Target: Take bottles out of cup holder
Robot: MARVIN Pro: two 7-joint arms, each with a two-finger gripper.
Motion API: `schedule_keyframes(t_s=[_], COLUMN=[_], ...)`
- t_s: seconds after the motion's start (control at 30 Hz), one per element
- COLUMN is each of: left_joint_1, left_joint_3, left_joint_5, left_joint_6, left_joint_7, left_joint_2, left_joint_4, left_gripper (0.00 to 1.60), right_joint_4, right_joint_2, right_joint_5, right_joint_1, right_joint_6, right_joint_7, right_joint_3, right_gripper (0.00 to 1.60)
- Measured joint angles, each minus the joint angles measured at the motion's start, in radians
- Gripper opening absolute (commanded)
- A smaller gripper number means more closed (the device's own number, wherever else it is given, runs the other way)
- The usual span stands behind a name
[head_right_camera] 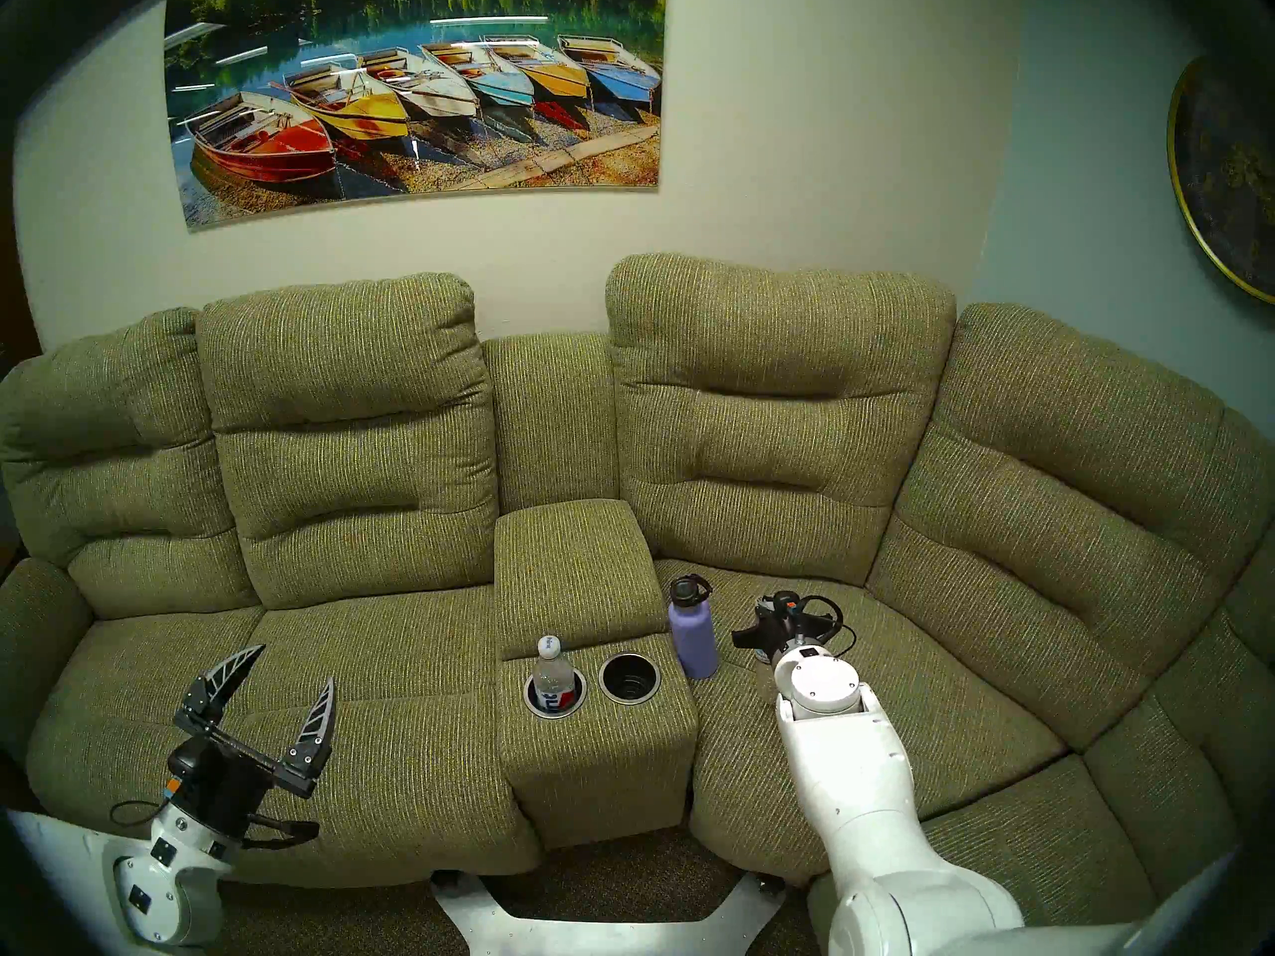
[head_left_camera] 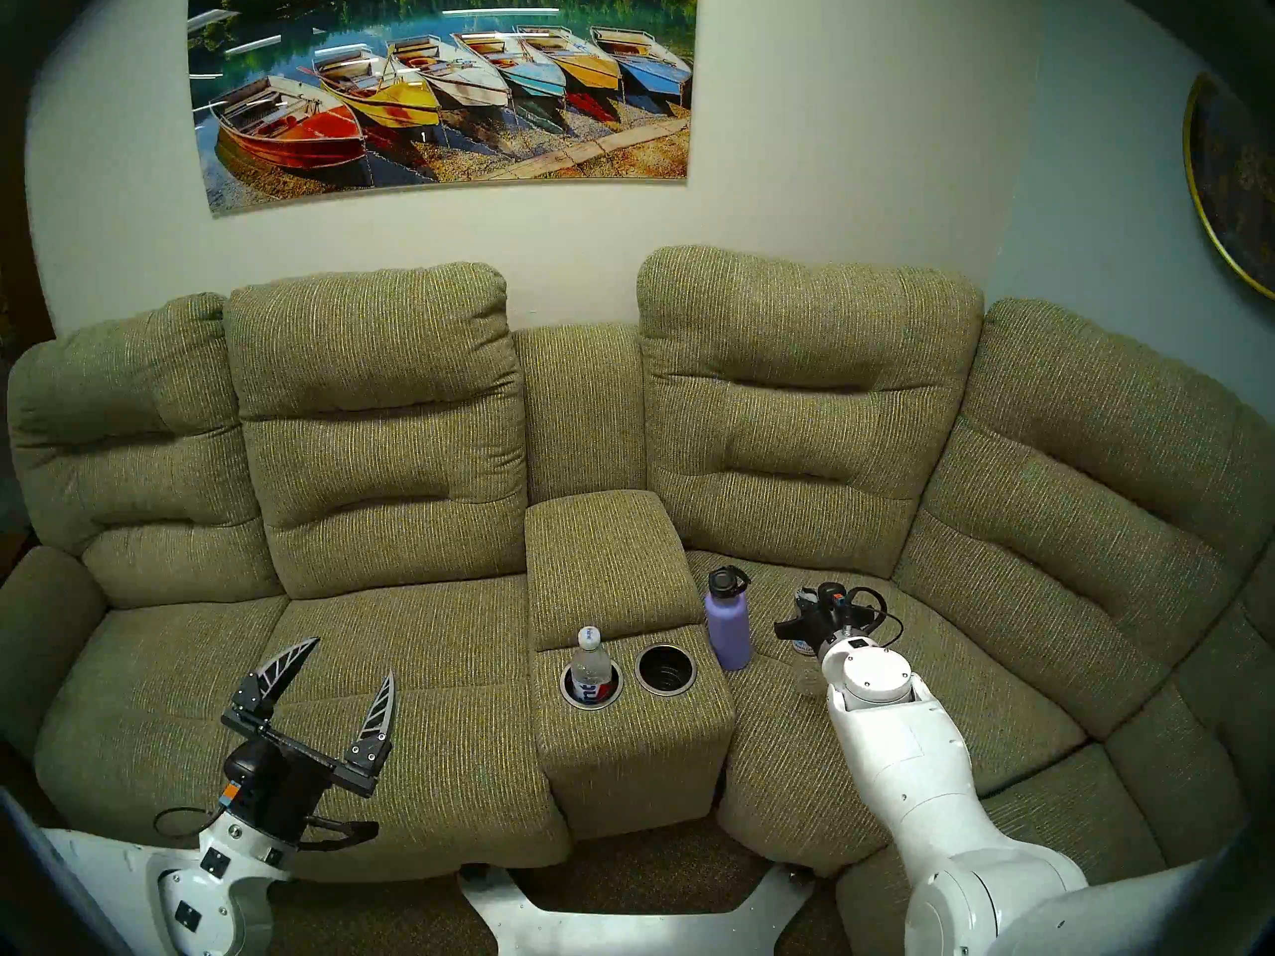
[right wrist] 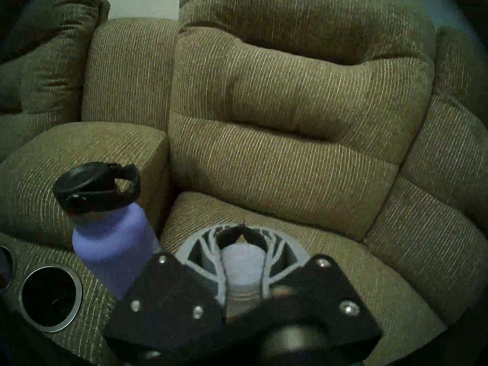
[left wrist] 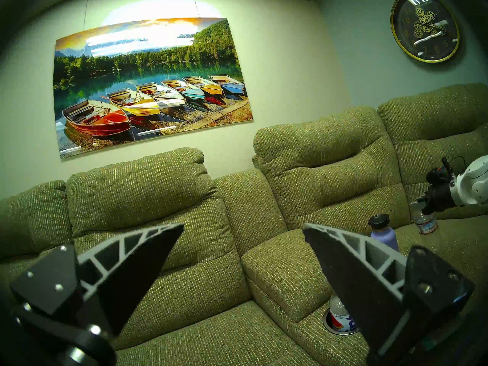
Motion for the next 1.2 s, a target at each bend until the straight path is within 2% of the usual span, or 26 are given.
schedule_keyframes(t_s=[0.67,1.1,1.13,1.17,1.2], left_joint_1=[0.000,0.000,0.000,0.000,0.000], left_joint_3=[0.000,0.000,0.000,0.000,0.000], left_joint_5=[0.000,0.000,0.000,0.000,0.000], left_joint_6=[0.000,0.000,0.000,0.000,0.000], left_joint_7=[0.000,0.000,0.000,0.000,0.000], left_joint_2=[0.000,0.001,0.001,0.001,0.001], left_joint_4=[0.000,0.000,0.000,0.000,0.000], left_gripper=[1.60,1.60,1.60,1.60,1.60], right_joint_4=[0.208,0.281,0.281,0.281,0.280], right_joint_2=[0.001,0.019,0.020,0.023,0.024], right_joint_5=[0.004,-0.014,-0.016,-0.020,-0.021], right_joint_1=[0.177,0.282,0.288,0.300,0.305], right_joint_6=[-0.045,-0.045,-0.045,-0.045,-0.045], right_joint_7=[-0.056,-0.074,-0.076,-0.079,-0.081], right_joint_3=[0.033,0.017,0.016,0.015,0.015], right_gripper=[0.00,0.00,0.54,1.54,1.60])
